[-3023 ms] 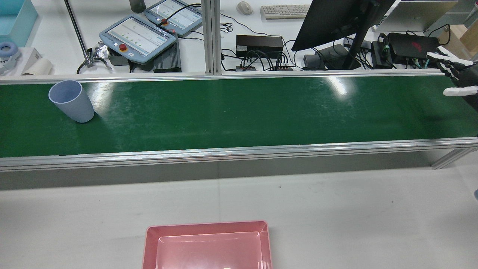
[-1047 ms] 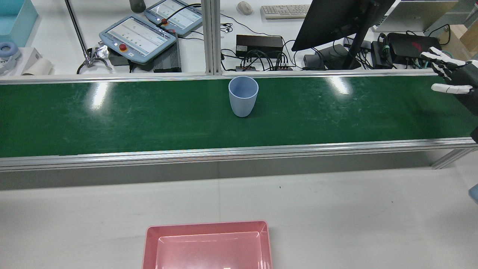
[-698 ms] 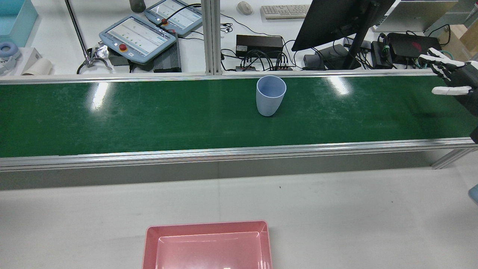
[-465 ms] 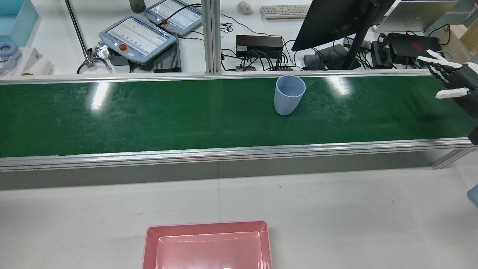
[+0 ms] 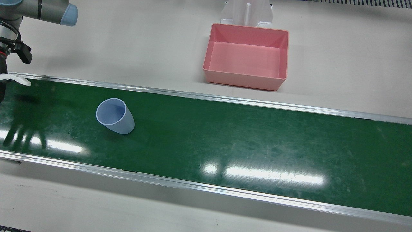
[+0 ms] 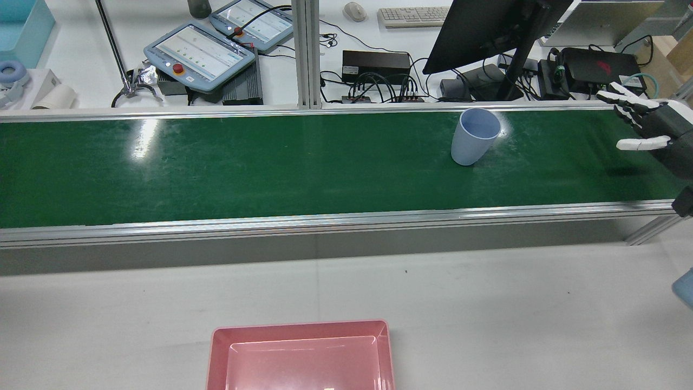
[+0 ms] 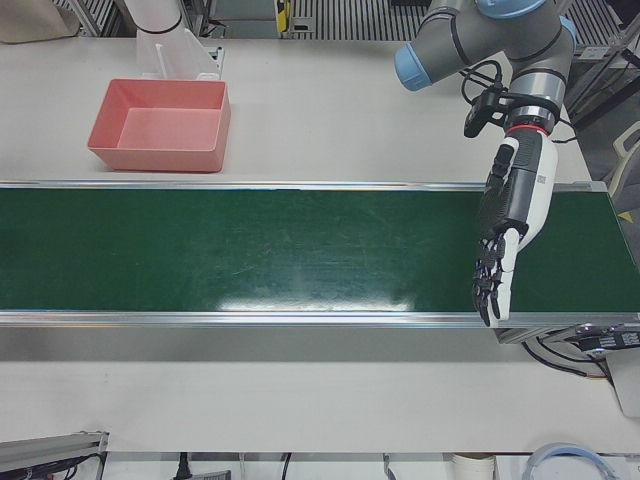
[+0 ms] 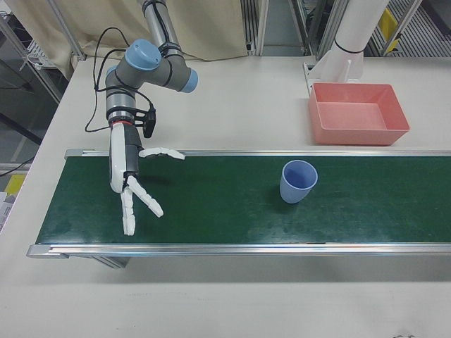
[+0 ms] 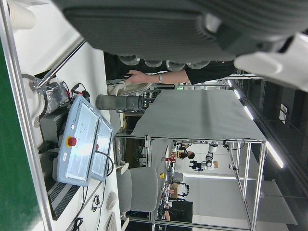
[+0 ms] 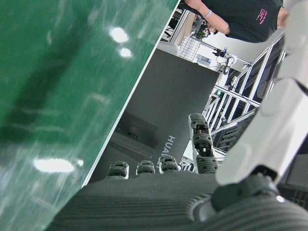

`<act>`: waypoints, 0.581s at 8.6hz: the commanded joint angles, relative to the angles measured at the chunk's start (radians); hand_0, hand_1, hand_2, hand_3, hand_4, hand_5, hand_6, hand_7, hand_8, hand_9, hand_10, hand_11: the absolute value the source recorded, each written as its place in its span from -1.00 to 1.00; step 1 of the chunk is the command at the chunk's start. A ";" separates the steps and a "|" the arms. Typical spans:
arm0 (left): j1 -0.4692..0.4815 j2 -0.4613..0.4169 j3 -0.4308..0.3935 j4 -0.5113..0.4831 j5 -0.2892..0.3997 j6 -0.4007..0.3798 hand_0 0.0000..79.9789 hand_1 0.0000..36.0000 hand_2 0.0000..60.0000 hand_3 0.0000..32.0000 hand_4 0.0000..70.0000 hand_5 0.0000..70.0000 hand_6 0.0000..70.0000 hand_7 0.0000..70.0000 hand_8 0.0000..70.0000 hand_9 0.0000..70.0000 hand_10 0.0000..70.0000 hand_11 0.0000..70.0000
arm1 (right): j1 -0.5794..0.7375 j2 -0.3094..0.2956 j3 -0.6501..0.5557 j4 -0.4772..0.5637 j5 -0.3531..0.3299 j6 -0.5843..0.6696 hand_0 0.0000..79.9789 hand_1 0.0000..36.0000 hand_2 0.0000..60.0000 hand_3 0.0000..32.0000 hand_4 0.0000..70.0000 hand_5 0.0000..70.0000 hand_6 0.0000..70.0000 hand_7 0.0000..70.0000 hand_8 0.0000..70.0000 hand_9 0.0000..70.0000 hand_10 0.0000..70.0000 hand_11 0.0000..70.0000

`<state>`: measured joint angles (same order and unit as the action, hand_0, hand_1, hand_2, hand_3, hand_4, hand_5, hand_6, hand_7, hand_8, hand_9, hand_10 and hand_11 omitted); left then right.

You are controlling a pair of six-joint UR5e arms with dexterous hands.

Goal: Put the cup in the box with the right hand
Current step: 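Close the right hand around the light blue cup on the belt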

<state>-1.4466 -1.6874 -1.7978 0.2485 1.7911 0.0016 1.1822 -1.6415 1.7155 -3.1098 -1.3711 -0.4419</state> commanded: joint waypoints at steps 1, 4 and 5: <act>0.000 0.000 0.000 0.000 0.001 0.000 -1.00 -1.00 -1.00 -1.00 -1.00 -1.00 -1.00 -1.00 -1.00 -1.00 -1.00 -1.00 | -0.009 0.000 0.000 0.000 0.001 0.000 0.09 -0.56 -0.73 -0.68 -0.87 -0.91 -0.95 -0.79 -0.97 -0.89 -0.94 -0.88; 0.000 0.000 0.000 0.000 0.001 0.000 -1.00 -1.00 -1.00 -1.00 -1.00 -1.00 -1.00 -1.00 -1.00 -1.00 -1.00 -1.00 | -0.016 0.000 0.001 0.000 0.000 0.000 0.09 -0.56 -0.72 -0.64 -0.88 -0.91 -0.95 -0.81 -0.97 -0.89 -0.94 -0.88; 0.000 0.000 0.000 0.000 -0.001 0.000 -1.00 -1.00 -1.00 -1.00 -1.00 -1.00 -1.00 -1.00 -1.00 -1.00 -1.00 -1.00 | -0.019 0.000 0.001 0.000 0.000 0.000 0.09 -0.55 -0.72 -0.64 -0.88 -0.90 -0.95 -0.80 -0.96 -0.89 -0.94 -0.88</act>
<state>-1.4466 -1.6874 -1.7978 0.2485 1.7908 0.0015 1.1684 -1.6414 1.7161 -3.1094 -1.3709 -0.4418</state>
